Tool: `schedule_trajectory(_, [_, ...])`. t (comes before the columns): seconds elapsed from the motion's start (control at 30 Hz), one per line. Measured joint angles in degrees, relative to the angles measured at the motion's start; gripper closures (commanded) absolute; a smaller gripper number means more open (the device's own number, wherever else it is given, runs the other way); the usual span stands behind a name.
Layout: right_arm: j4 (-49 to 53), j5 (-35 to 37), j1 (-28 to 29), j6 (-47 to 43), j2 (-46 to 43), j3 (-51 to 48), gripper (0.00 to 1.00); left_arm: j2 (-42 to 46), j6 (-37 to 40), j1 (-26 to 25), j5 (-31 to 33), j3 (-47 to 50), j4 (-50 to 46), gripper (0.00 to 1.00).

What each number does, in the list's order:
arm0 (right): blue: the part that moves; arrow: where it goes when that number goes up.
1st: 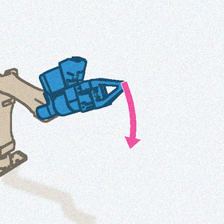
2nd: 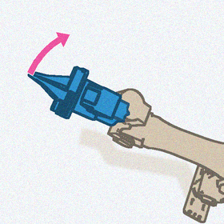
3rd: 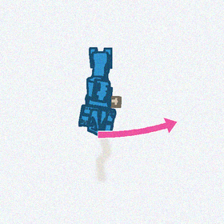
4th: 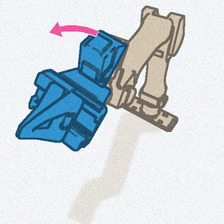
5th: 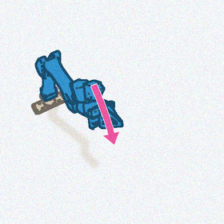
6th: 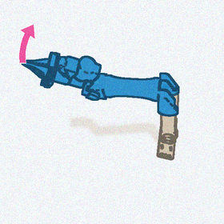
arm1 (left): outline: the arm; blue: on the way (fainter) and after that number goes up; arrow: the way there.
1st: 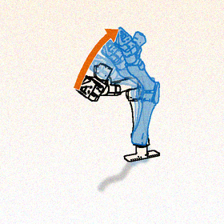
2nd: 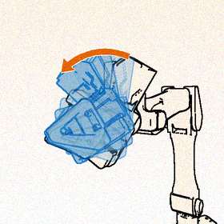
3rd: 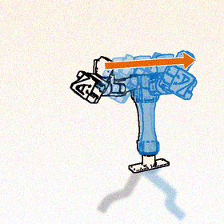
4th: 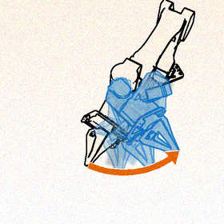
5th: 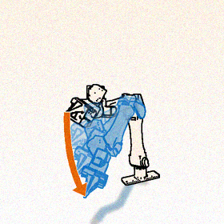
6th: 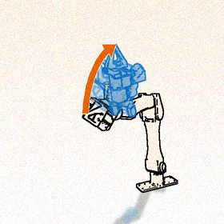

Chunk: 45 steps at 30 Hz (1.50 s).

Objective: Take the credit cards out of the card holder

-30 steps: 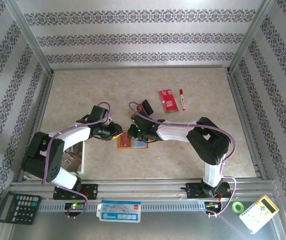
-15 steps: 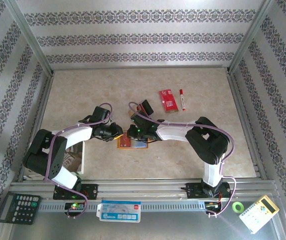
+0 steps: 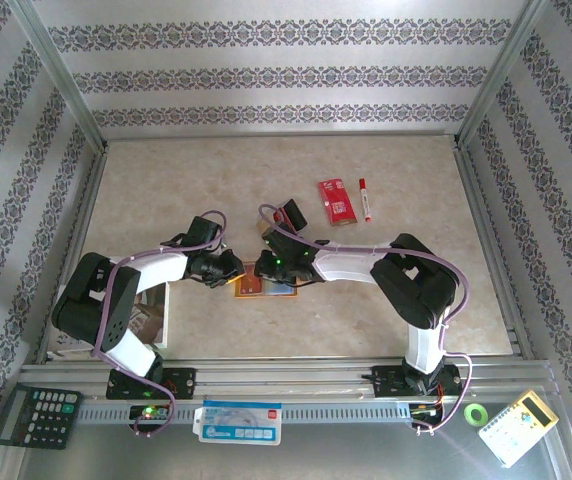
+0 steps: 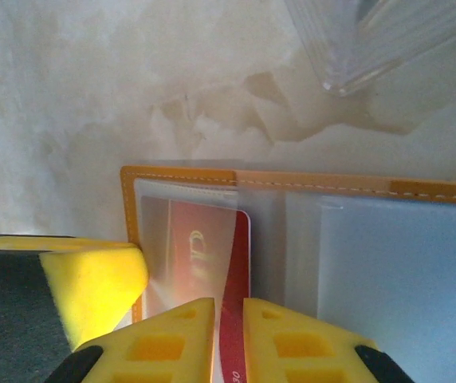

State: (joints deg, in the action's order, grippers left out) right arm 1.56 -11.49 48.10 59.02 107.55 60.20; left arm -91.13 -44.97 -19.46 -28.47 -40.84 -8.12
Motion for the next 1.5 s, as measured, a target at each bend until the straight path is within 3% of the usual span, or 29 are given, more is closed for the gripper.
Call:
schedule_trajectory(1.07, [-6.16, -3.26, -1.14, 1.29, -0.02, -3.23, 0.89, 0.00, 1.29, -0.09, 0.94, 0.13, 0.00, 0.87])
schedule_trajectory(1.23, [-6.73, -3.28, -1.27, 1.31, -0.04, -3.52, 0.96, 0.00, 1.42, -0.09, 1.14, 0.13, 0.00, 0.81])
schedule_trajectory(1.4, [-7.87, -3.34, -1.53, 1.51, -0.81, -4.68, 0.99, 0.35, 1.81, -0.31, 1.01, 0.04, 0.46, 0.64])
schedule_trajectory(1.5, [-8.28, -3.13, -2.10, 1.73, -2.14, -6.16, 1.00, 0.96, 2.08, -0.46, 1.57, 0.07, 0.61, 0.59])
